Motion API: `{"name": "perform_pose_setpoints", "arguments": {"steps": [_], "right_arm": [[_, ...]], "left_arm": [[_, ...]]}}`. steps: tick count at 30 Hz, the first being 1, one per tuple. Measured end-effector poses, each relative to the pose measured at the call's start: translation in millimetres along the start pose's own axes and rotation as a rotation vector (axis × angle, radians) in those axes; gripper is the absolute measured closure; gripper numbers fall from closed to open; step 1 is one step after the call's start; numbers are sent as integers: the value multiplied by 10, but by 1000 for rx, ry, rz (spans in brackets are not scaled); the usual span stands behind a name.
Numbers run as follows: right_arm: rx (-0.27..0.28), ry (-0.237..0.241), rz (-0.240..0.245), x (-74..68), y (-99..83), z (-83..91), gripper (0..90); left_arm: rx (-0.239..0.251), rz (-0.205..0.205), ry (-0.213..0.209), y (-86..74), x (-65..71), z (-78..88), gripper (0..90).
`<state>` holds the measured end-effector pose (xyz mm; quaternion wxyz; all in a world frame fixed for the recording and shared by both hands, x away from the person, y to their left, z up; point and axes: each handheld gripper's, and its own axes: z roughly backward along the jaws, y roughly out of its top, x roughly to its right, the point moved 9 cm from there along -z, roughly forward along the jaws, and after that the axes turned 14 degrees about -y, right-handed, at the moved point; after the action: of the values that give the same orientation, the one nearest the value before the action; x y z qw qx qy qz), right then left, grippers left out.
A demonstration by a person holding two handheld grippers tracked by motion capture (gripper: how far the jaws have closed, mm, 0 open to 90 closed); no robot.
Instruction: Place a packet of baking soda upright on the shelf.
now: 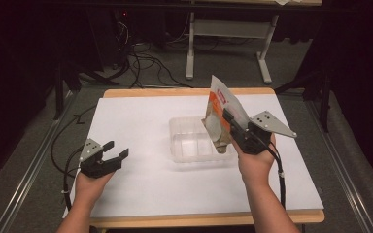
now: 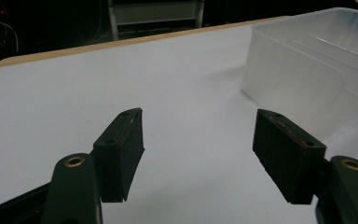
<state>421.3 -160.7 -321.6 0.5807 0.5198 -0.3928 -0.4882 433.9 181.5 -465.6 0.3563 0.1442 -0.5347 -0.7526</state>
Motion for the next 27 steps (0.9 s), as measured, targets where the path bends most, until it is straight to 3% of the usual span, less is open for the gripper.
{"name": "perform_pose_setpoints", "arguments": {"steps": [10, 19, 27], "right_arm": [[-21, 21, 0, -300, -97, -253, 900], [-53, 11, 10, -459, -237, -518, 900], [-96, -20, 16, -504, -412, -732, 900]], "left_arm": [[4, 0, 1, 11, -24, -3, 340], [11, 0, -6, 22, -20, -3, 341], [12, 2, -13, 22, -6, 0, 342]]}}
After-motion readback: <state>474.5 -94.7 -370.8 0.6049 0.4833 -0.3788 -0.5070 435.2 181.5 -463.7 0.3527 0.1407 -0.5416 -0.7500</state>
